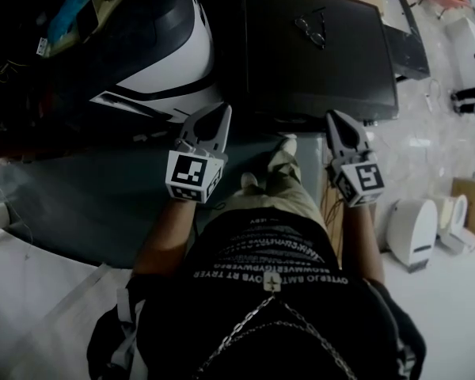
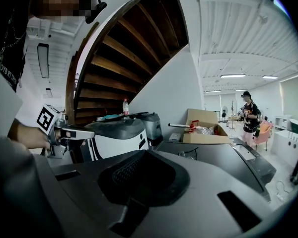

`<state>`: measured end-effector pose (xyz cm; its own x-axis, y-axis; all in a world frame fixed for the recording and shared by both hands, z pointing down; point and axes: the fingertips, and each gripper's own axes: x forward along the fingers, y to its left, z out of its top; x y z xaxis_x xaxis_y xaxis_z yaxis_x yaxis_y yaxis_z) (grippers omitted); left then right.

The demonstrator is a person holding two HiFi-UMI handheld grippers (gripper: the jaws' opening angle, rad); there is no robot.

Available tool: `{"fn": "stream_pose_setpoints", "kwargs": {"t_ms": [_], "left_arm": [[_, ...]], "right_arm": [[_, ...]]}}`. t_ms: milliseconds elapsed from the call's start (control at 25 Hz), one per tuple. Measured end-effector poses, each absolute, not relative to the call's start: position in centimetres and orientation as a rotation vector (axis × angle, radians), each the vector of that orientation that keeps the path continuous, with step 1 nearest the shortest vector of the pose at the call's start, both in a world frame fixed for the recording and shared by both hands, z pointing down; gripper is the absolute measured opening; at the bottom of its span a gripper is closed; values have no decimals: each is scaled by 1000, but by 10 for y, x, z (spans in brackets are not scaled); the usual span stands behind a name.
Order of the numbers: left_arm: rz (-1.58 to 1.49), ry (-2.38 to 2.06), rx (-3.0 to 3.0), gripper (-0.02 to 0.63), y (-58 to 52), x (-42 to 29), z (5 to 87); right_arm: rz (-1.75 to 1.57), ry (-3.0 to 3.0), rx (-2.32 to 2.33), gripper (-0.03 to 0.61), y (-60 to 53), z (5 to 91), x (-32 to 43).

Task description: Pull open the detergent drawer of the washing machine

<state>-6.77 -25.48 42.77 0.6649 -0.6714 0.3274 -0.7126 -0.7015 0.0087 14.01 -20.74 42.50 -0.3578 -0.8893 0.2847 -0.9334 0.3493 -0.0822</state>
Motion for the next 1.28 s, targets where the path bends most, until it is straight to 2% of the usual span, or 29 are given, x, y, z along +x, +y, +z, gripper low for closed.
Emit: {"fn": "stream_pose_setpoints", "kwargs": {"t_ms": [1280], "left_arm": [[935,-933,2410,6,-263,-29,653]], "right_arm": [[712,-2214,1208,3,-217,646,156]]}}
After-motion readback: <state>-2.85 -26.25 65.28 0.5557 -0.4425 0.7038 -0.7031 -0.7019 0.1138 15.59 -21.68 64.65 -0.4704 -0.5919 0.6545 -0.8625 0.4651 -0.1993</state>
